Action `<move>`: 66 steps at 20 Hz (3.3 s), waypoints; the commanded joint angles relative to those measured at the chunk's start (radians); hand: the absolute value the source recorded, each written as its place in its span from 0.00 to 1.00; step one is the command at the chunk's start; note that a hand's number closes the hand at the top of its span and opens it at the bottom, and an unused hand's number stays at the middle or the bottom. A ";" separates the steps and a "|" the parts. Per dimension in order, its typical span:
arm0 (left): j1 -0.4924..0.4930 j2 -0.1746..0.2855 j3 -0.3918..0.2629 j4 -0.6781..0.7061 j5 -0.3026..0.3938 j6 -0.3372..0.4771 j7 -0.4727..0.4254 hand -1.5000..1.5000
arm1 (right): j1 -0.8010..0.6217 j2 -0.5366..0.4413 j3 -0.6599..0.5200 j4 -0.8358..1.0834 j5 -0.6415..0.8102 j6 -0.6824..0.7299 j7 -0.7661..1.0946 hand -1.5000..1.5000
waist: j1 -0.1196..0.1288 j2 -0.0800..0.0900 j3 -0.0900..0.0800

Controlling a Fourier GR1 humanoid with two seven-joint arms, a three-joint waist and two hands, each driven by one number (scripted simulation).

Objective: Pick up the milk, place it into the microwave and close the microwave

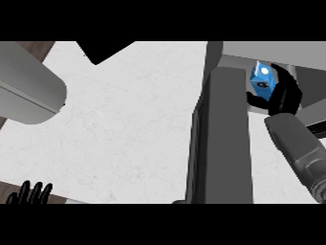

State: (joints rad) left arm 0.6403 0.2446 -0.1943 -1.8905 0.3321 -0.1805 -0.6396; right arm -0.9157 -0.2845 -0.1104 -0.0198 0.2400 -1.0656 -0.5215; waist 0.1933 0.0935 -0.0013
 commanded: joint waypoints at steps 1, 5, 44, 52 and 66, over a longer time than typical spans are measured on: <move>-0.039 -0.001 0.003 0.011 -0.005 0.008 0.018 0.00 | -0.074 0.060 0.070 -0.006 0.069 0.095 -0.045 0.00 | 0.009 -0.012 0.009; -0.012 -0.001 -0.004 0.018 -0.010 0.007 0.014 0.00 | -0.095 0.065 0.079 0.000 0.078 0.175 -0.053 0.00 | 0.007 -0.016 0.010; 0.018 0.011 0.061 -0.030 0.026 0.014 0.056 0.00 | 0.227 0.201 -0.160 -0.135 -0.179 0.897 -0.559 0.00 | -0.166 -0.082 0.003; 0.058 -0.011 -0.062 -0.055 -0.109 0.034 0.067 0.00 | 0.364 0.195 -0.115 -0.170 -0.158 1.060 -0.619 0.00 | -0.184 -0.091 0.002; -0.109 -0.015 -0.185 0.095 -0.225 -0.010 0.156 0.00 | 0.593 0.048 -0.114 -0.378 -0.204 1.158 -0.620 1.00 | -0.201 -0.095 0.001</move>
State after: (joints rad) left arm 0.5790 0.2231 -0.3303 -1.8332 0.1622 -0.1773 -0.5164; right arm -0.3819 -0.1955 -0.2226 -0.3617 0.0460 0.0236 -1.0594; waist -0.0052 -0.0012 0.0000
